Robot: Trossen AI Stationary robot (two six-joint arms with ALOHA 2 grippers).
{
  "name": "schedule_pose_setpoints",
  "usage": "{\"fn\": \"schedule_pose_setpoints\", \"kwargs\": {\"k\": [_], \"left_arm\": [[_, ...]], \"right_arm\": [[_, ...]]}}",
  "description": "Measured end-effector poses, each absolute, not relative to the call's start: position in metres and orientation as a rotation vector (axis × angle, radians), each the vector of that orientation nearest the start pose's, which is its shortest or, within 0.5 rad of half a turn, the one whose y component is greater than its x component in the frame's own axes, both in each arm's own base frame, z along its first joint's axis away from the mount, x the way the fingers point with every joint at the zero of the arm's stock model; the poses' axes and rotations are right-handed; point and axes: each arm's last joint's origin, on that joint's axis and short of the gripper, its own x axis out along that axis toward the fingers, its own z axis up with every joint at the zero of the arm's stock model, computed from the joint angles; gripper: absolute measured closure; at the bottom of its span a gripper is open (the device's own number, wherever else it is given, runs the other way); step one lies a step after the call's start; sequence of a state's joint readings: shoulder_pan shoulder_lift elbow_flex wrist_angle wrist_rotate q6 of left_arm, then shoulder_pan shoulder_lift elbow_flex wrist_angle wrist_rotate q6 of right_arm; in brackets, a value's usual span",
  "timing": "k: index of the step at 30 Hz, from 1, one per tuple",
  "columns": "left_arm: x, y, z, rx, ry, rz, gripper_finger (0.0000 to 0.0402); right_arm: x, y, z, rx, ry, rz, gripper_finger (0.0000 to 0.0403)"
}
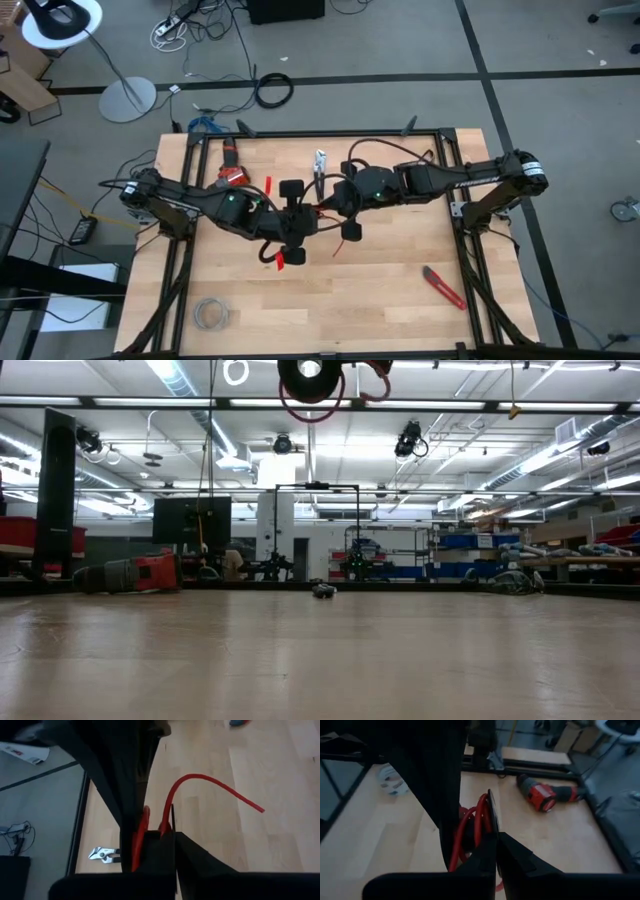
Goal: Coil cords
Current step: Coil the red wire onto the black spool
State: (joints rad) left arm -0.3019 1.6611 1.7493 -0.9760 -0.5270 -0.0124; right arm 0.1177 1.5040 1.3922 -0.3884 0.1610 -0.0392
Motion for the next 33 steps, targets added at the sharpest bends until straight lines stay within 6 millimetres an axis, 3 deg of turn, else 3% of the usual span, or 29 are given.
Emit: {"fn": "schedule_pose_setpoints", "kwargs": {"k": [14, 19, 33], "left_arm": [[0.322, -0.096, 0.378, 0.297, 0.806, 0.223, 0.0401], [0.323, -0.099, 0.37, 0.292, 0.807, 0.245, 0.0401], [0.327, -0.1, 0.355, 0.234, 0.645, 0.244, 0.0401]], "right_arm": [[0.338, 0.054, 0.369, -0.216, 0.328, -0.049, 0.0331], [0.335, 0.062, 0.372, -0.265, 0.31, -0.092, 0.0312], [0.296, 0.087, 0.407, -0.373, 0.197, -0.238, 0.031]]}}
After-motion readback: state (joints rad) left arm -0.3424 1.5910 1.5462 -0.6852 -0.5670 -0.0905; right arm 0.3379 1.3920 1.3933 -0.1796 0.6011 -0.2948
